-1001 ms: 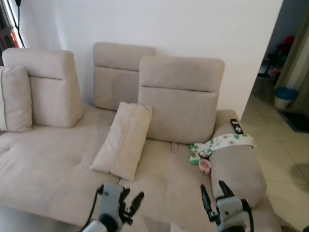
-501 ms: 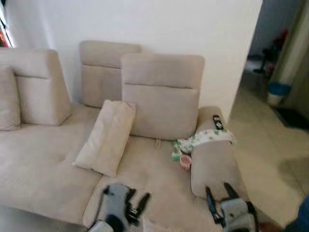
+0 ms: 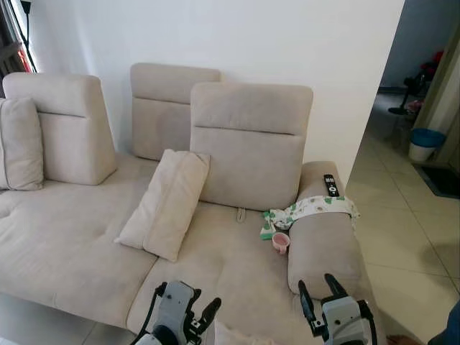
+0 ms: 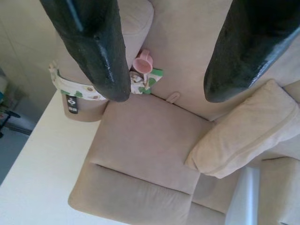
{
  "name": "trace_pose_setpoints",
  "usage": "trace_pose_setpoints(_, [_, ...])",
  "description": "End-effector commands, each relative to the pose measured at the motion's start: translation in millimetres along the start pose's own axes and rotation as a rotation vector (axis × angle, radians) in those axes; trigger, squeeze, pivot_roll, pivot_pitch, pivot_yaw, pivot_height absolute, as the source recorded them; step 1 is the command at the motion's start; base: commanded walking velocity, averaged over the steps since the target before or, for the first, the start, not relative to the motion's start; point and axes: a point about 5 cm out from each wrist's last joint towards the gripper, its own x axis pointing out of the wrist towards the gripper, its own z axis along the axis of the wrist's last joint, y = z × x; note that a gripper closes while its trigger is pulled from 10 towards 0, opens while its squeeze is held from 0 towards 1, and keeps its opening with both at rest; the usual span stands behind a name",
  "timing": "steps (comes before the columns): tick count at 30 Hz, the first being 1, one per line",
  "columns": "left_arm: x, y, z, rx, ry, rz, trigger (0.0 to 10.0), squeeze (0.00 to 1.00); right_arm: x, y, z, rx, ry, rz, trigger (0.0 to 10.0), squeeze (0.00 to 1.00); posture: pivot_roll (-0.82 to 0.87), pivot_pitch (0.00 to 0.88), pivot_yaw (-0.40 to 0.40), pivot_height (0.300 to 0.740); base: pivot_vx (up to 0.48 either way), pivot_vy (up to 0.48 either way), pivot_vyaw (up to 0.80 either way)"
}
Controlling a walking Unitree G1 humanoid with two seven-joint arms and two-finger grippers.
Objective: Move the pillow to the sofa from floor
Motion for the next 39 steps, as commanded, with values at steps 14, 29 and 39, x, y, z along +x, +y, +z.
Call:
trace_pose_setpoints(14, [-1.1,1.8,-9.3,0.040,-0.014,-0.032,10.0,0.00,-1.9,3.1,-3.6,0.018,0.004,0.019,10.0,0.00,0.01,0.000,0.037,0.730,0.000,0.000,0.00])
trace_pose_setpoints(29, [4.4,1.6,-6.7,0.046,-0.033,-0.038,10.0,0.00,-2.7,1.9,-4.9,0.020,0.008,0.009,10.0,0.00,-0.01,0.000,0.037,0.690,0.000,0.000,0.00])
trace_pose_setpoints(39, [7.5,-0.4,0.2,0.054,-0.064,-0.048,10.0,0.00,-4.1,1.1,-7.6,0.023,0.012,0.008,10.0,0.00,-0.01,0.000,0.035,0.640,0.000,0.000,0.00])
